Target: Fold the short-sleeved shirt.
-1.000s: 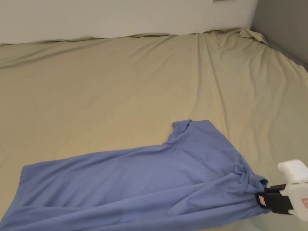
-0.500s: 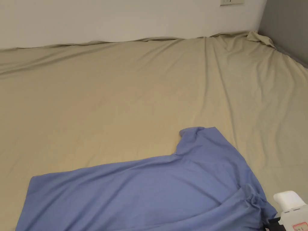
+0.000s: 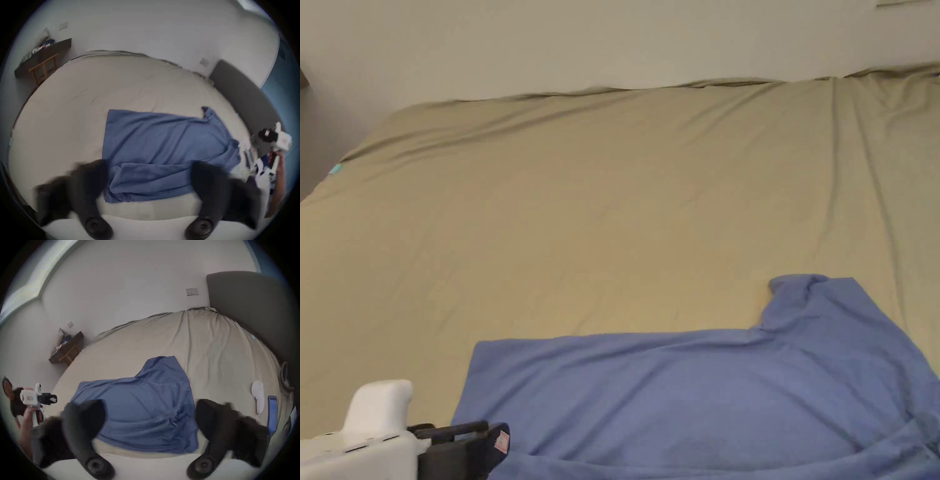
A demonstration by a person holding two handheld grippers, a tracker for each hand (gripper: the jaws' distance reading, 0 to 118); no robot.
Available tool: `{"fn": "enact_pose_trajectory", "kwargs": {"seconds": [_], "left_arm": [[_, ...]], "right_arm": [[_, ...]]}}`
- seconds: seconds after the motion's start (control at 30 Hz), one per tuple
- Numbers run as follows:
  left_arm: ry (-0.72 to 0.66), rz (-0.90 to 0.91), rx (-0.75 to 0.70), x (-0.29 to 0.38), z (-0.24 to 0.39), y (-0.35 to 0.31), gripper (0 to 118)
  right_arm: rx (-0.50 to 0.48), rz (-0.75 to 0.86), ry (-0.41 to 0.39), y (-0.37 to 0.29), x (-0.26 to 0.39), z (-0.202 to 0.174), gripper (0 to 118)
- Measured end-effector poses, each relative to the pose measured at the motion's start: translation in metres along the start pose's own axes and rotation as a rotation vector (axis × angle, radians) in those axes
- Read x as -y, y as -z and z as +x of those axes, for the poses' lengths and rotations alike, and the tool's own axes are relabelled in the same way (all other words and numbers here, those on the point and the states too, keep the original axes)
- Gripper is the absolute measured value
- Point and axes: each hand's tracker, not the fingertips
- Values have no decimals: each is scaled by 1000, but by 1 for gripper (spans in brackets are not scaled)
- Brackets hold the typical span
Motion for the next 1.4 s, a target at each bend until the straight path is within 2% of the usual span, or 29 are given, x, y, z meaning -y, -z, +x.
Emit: {"fn": "enact_pose_trajectory", "kwargs": {"seconds": [0.03, 0.07, 0.1, 0.13, 0.2, 0.23, 0.27, 0.3, 0.33, 0.37, 0.5, 0.63, 0.67, 0.7, 0.73, 0.77, 0.8, 0.83, 0.9, 0.97, 1.03, 1.07, 1.1, 1.13, 1.17, 1.2, 1.33, 1.37, 1.4], "left_arm": [[15, -18, -52, -1, 5, 12, 8], [31, -27, -100, -2, 3, 30, 0], [-44, -35, -37, 0, 4, 40, 0], [-69, -36, 0, -6, -1, 47, 0], [-156, -23, 44, -17, -9, 61, 0], [-80, -6, -94, -29, -18, 65, 0], [-69, 14, -126, -39, -24, 72, 0], [-31, 28, -186, -52, -30, 85, 17], [7, 32, -243, -63, -35, 100, 73], [41, 41, -302, -74, -39, 114, 118], [44, -183, -400, -100, -58, 173, 118], [57, -189, -377, -95, -62, 208, 118], [68, -202, -373, -96, -62, 210, 117], [41, -183, -372, -101, -62, 205, 115], [-13, -136, -320, -102, -61, 199, 101], [-57, -72, -249, -106, -59, 192, 61], [-35, -40, -257, -110, -52, 188, 0], [41, -20, -342, -113, -41, 183, 0], [118, -70, -306, -111, -15, 168, 0], [31, -19, -215, -113, -14, 152, 0], [-19, 3, -231, -123, -30, 143, 0], [-24, 7, -215, -124, -33, 139, 0], [-19, 4, -205, -126, -33, 135, 0], [-16, 1, -204, -126, -34, 137, 0], [1, 0, -209, -128, -33, 136, 0], [8, -3, -210, -129, -33, 135, 0], [-15, -7, -182, -133, -32, 131, 0], [-17, -6, -179, -135, -33, 131, 0], [-15, -4, -179, -134, -30, 130, 0]], "right_arm": [[21, 27, -51, 9, 9, 1, 43], [44, 21, -100, 20, 15, -5, 2], [55, 31, -109, 26, 20, -8, 2], [5, -6, -101, 25, 14, -39, 2], [-80, -32, -29, 31, 16, -50, 2], [-91, -21, -12, 34, 16, -55, 2], [-85, -26, -28, 35, 18, -45, 2], [-82, -31, -34, 36, 18, -46, 2], [-76, -34, -36, 38, 18, -46, 2], [-77, -39, -36, 39, 17, -46, 2], [-85, -71, -30, 43, 11, -66, 2], [-56, -94, -34, 45, 15, -81, 2], [-53, -102, -30, 51, 23, -22, 2], [-47, -112, -23, 54, 24, -8, 2], [-43, -123, -19, 56, 25, -1, 2], [-34, -135, -19, 58, 24, 4, 2], [-8, -154, -28, 65, 20, -9, 2], [27, -175, -40, 71, 17, -5, 2], [61, -192, -56, 84, 7, 8, 2], [44, -190, -45, 104, -9, 26, 2], [40, -221, -88, 132, -31, 45, 4], [24, -247, -115, 150, -41, 53, 27], [36, -289, -153, 170, -50, 61, 97], [87, -343, -178, 191, -57, 65, 118], [137, -382, -216, 200, -64, 71, 115], [123, -350, -266, 213, -67, 75, 115], [261, -473, -224, 265, -69, 90, 115], [247, -489, -205, 271, -67, 91, 108], [231, -500, -179, 274, -65, 92, 76]]}}
